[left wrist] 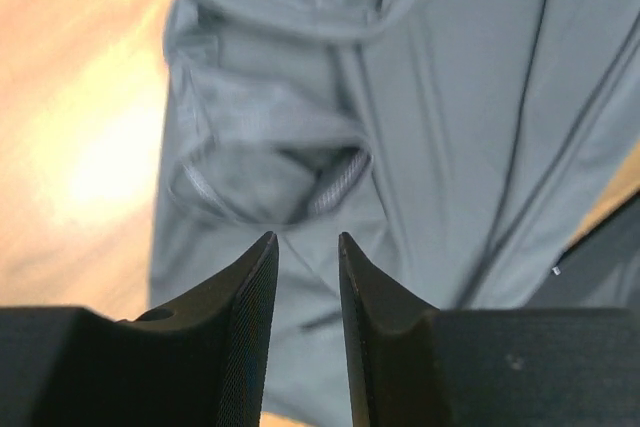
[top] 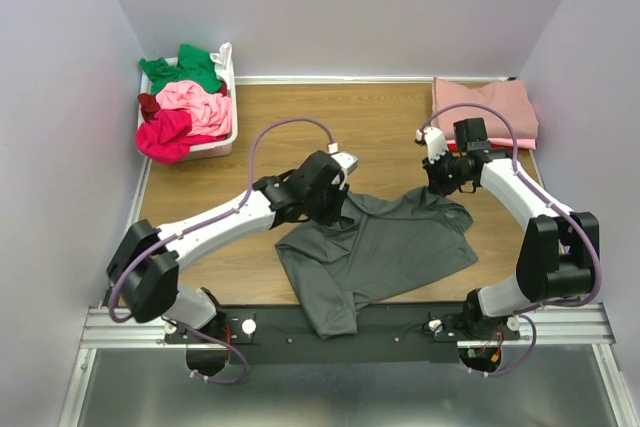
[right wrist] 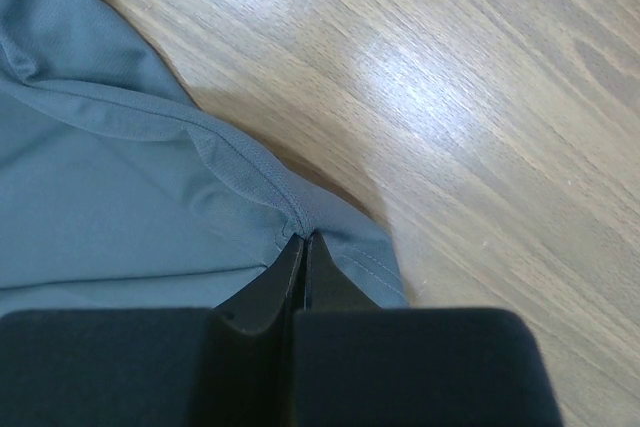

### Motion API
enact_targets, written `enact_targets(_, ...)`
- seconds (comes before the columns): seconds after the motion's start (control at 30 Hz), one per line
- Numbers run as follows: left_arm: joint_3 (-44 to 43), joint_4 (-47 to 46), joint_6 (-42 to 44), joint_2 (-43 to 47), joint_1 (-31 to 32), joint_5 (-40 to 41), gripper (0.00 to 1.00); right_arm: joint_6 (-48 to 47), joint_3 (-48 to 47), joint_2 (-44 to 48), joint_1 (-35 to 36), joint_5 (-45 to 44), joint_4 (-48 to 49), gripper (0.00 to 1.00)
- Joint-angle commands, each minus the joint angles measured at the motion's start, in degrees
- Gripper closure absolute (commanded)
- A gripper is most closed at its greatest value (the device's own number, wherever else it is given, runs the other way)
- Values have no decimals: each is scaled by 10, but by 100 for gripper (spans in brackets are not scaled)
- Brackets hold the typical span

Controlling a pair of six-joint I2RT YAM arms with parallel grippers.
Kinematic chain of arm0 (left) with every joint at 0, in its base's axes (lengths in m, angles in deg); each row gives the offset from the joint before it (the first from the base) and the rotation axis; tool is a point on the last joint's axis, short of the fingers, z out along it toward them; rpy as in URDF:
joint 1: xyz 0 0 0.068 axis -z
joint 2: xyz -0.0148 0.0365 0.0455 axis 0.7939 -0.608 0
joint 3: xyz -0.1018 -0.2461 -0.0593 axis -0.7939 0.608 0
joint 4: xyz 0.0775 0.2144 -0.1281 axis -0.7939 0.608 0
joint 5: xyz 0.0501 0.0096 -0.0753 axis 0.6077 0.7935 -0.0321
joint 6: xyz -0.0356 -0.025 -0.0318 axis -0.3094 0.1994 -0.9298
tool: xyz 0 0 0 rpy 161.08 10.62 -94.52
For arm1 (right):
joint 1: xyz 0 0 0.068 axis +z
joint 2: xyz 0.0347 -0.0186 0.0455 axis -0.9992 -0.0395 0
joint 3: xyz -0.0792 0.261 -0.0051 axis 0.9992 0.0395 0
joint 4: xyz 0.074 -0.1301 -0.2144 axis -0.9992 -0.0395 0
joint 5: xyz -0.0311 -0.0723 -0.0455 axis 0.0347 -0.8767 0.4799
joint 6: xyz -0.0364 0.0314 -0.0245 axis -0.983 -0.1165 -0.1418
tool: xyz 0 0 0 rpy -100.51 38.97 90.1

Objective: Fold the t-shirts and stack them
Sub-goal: Flatten the tshirt out

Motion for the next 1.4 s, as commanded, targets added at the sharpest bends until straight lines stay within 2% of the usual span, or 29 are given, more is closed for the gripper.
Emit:
enact_targets(0.0,96,-63,-113,72,0,-41,61,2,9,-5,-6,15,10,95)
enact_targets(0.07,138,-98,-152,100,-1,-46,57,2,11,-6,-7,16,10,95)
enact_targets(0.23,182,-132,-257,102,0,-53,55,3,12,-4,-6,17,10,95)
enact_targets(0.33,192,-147,-273,96,0,-36,53,2,13,-1,-7,19,10,95)
enact_targets(0.4,192,-154,-284,87,0,-22,45,2,15,1,-8,19,11,95)
enact_targets(0.6,165,-164,-292,34,-5,4,44,2,16,2,-7,21,11,95)
enact_targets(0.77,121,-107,-296,-32,-6,47,44,2,18,5,-9,22,12,95)
enact_targets(1.03,123,-103,-289,-39,-6,60,46,1,18,3,-9,23,13,95)
enact_targets(1.37,76,-88,-258,-108,-7,72,46,1,19,5,-9,23,13,95)
